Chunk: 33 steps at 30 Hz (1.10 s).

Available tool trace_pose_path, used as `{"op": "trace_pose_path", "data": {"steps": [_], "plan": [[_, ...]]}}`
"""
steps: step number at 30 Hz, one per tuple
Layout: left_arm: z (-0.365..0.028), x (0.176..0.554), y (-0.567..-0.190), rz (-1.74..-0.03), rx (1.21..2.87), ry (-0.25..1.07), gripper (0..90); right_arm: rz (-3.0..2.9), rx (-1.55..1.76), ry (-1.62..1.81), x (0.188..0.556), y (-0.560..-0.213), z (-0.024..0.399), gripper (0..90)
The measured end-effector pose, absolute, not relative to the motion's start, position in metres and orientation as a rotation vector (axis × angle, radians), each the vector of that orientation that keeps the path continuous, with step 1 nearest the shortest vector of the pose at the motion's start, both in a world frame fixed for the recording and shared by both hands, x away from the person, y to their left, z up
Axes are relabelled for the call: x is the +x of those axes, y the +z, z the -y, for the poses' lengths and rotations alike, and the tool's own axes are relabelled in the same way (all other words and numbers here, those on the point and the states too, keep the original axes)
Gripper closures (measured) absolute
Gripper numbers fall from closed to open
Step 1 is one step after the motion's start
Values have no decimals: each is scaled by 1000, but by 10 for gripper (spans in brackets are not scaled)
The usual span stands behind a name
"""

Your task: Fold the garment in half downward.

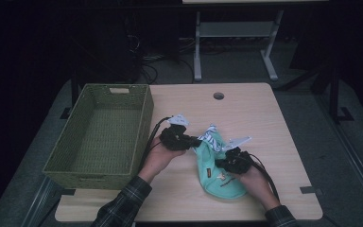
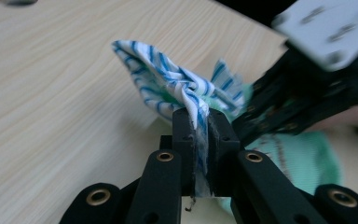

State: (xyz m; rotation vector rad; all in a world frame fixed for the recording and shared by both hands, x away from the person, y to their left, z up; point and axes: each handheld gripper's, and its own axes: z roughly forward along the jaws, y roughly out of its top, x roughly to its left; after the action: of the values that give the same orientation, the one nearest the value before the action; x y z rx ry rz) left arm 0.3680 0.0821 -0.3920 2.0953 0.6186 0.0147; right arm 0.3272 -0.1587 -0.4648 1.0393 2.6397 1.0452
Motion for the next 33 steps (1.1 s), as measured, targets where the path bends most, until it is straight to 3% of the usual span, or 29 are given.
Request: {"op": "trace_pose_path", "data": {"steps": [10, 20, 33], "plan": [[-83, 368, -385, -607, 2098, 68, 835, -2619, 1012, 1023, 337, -460, 154, 900], [-98, 373, -378, -677, 2069, 160, 835, -2590, 1021, 1037, 312, -447, 186, 900], [-92, 368, -377, -626, 2067, 141, 834, -2611, 1092, 998, 297, -463, 207, 900]]}}
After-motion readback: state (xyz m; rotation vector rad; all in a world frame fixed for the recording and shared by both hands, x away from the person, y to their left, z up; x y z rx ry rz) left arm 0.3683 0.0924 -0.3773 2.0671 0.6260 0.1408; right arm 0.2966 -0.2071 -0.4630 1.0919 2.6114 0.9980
